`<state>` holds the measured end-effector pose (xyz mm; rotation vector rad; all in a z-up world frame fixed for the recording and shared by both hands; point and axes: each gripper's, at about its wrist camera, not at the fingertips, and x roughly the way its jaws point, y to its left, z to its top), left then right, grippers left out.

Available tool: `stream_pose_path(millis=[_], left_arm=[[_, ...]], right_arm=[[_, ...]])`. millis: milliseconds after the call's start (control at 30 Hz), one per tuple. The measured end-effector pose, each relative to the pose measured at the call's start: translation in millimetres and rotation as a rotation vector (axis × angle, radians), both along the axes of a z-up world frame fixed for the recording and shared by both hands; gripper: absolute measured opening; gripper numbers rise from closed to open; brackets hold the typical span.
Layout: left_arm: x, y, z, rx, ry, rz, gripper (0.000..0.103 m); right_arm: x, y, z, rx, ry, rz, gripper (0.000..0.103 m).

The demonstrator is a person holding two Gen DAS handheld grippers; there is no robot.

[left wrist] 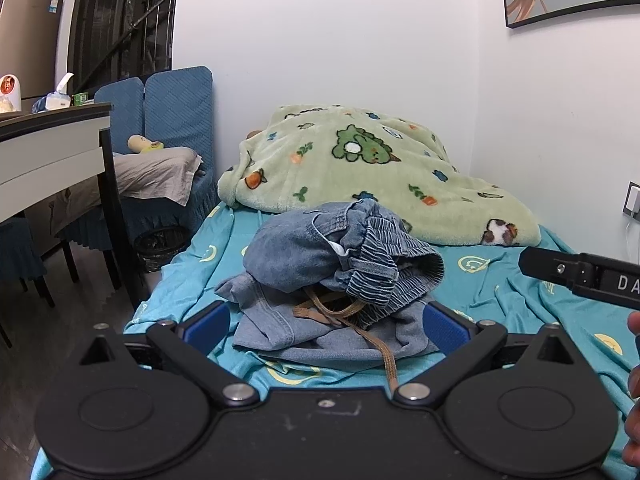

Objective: Fold clothes

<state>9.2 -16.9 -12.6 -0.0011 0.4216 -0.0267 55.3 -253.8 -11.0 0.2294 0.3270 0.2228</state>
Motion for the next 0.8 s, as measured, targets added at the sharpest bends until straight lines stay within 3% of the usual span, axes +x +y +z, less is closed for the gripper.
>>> stream_pose_path(millis=[333, 800], left_arm=[[-2.2, 1.3, 0.8, -0.021, -0.005, -0.021, 0.103], [5.1, -7.1, -2.4, 0.013, 0.026, -0.021, 0.103]], right_arm=[[0.4, -0.9, 0.4, -0.022, -0.015, -0.014, 0.103], [6.0, -7.2, -0.9, -0.007, 0.003, -0.045, 0.103]])
